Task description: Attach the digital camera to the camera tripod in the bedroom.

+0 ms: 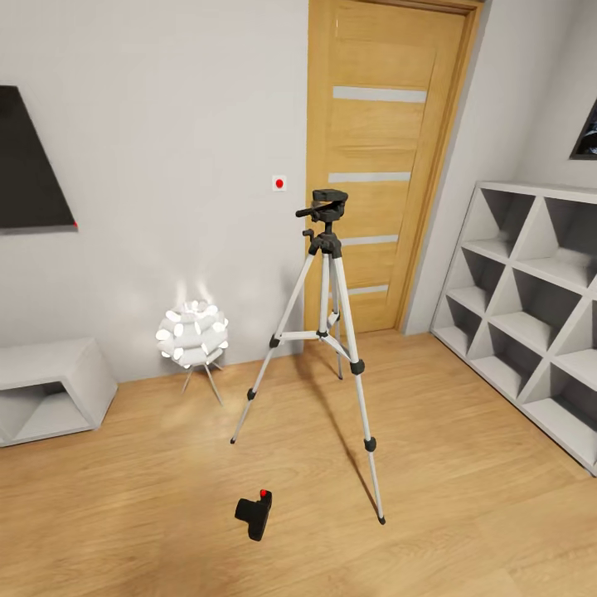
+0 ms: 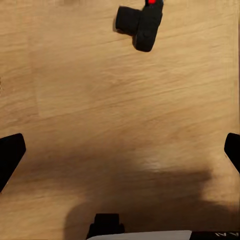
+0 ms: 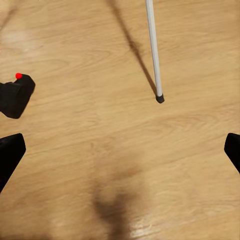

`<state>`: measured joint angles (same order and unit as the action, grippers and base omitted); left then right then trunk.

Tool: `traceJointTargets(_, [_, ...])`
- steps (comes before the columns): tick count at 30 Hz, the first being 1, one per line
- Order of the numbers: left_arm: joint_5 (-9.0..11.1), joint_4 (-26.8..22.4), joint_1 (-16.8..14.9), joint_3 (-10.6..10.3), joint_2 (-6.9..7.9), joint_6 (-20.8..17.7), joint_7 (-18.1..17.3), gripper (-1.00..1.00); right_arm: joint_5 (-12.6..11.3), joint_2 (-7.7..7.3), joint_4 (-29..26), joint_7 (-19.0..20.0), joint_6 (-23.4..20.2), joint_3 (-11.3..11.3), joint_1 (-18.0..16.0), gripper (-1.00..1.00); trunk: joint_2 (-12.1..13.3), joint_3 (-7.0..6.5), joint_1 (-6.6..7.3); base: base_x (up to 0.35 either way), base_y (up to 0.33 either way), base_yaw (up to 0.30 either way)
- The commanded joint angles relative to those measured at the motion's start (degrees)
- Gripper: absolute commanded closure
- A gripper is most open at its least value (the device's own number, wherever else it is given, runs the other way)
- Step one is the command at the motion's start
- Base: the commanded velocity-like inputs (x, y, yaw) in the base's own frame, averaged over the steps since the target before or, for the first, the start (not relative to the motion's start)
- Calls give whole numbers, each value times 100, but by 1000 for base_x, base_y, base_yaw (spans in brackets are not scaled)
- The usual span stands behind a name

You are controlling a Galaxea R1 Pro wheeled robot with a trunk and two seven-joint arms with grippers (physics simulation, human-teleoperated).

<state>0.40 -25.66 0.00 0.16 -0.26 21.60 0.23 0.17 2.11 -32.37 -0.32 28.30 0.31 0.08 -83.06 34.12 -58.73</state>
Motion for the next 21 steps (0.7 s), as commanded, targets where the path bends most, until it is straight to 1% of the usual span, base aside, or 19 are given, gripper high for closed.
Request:
traceJointTargets(1, [4,-182,0,-8,2,15,6,-100,1,0,-2,-3,7,4,1,-100,-2,4,0,0,0,0])
traceJointTargets(2, [4,-285,2,-12,4,14,7,-100,1,0,-1,-3,6,4,1,-100,-2,4,0,0,0,0])
traceJointTargets(4, [4,-864,4,-21,12,12,11,-100,1,0,1,-3,2,-1,1,-100,-2,4,0,0,0,0])
traceJointTargets(7, [4,-1275,5,-23,15,11,13,-100,1,0,2,-5,1,-10,1,-100,-2,4,0,0,0,0])
traceJointTargets(8, [4,-1567,15,-25,15,11,16,-100,1,0,2,-6,1,-16,1,-100,-2,4,0,0,0,0])
traceJointTargets(9, [4,-1712,22,-27,16,11,17,-100,1,0,2,-7,1,-19,1,-100,-2,4,0,0,0,0])
traceJointTargets(10, [4,-1995,45,-30,16,8,19,-100,1,0,2,-9,1,-23,1,-100,-2,4,0,0,0,0])
traceJointTargets(12, [4,-2270,77,-31,17,3,20,-100,1,0,2,-10,1,-26,1,-100,-2,4,0,0,0,0])
traceJointTargets(14, [4,-2825,155,-33,17,-15,21,-100,1,0,2,-11,1,-29,1,-100,-2,4,0,0,0,0])
traceJointTargets(16, [4,-3137,213,-33,17,-27,21,-100,1,0,2,-12,1,-29,1,-100,-2,4,0,0,0,0])
traceJointTargets(17, [4,-3474,296,-33,15,-43,21,-100,1,0,2,-12,1,-30,1,-100,-2,4,0,0,0,0])
traceJointTargets(20, [0,-4040,477,-34,12,-91,21,-100,1,0,2,-12,4,-30,1,-100,-2,4,0,0,0,0])
traceJointTargets(21, [-1,-4458,636,-36,14,-152,21,-100,1,0,2,-12,6,-30,1,-100,-2,4,0,0,0,0])
